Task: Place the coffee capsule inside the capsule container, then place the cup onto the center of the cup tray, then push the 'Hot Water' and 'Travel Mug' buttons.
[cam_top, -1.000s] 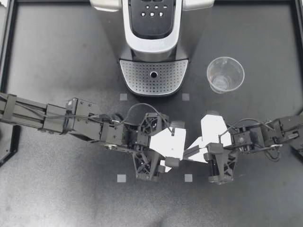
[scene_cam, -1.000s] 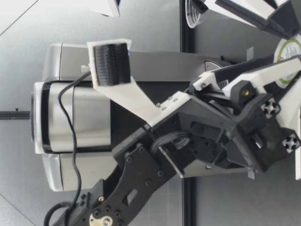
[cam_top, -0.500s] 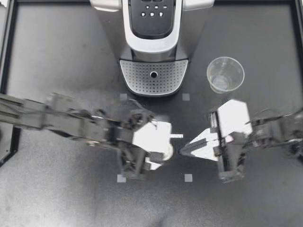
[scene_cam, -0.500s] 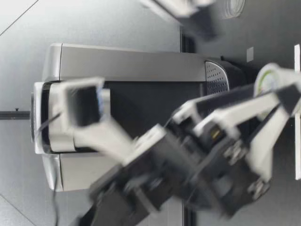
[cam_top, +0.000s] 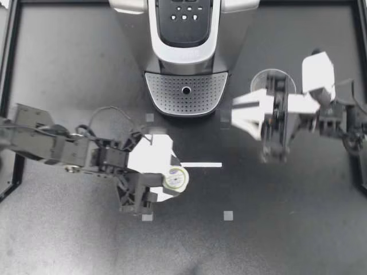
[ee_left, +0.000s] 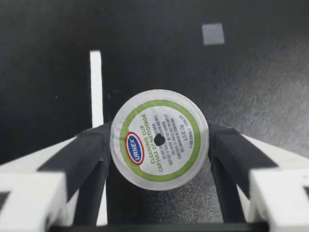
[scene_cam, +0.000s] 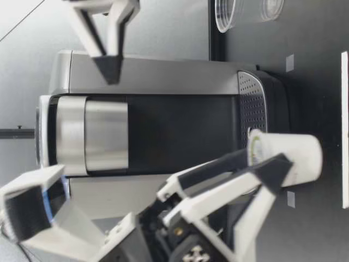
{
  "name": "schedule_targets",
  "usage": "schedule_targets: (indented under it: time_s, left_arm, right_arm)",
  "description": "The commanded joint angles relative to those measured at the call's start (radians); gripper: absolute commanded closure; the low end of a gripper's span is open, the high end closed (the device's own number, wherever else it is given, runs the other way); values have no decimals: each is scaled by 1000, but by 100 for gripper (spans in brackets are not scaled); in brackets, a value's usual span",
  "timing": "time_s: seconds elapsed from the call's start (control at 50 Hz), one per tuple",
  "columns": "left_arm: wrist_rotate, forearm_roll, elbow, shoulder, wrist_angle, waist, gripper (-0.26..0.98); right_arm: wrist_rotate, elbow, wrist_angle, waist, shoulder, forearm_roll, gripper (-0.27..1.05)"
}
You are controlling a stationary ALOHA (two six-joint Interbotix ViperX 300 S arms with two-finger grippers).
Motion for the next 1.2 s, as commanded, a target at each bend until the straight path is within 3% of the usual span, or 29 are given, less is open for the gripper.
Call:
schedule_targets:
  time_s: [0.0, 0.32, 0.66, 1.18]
  left_arm:
    - [-5, -2, 0, -37, -26, -2, 23]
    - [-8, -2, 3, -35, -52, 0, 23]
    - [-6, -2, 2, -37, -52, -2, 23]
    - [-5, -2, -2, -26, -52, -2, 23]
  right_arm:
    - [-6, -44, -17, -28, -6, 0, 73]
    - [-6, -121, -32, -77, 31, 2, 73]
    - [-8, -140, -67, -110, 37, 0, 73]
    - [-29, -199, -107, -121, 3, -2, 73]
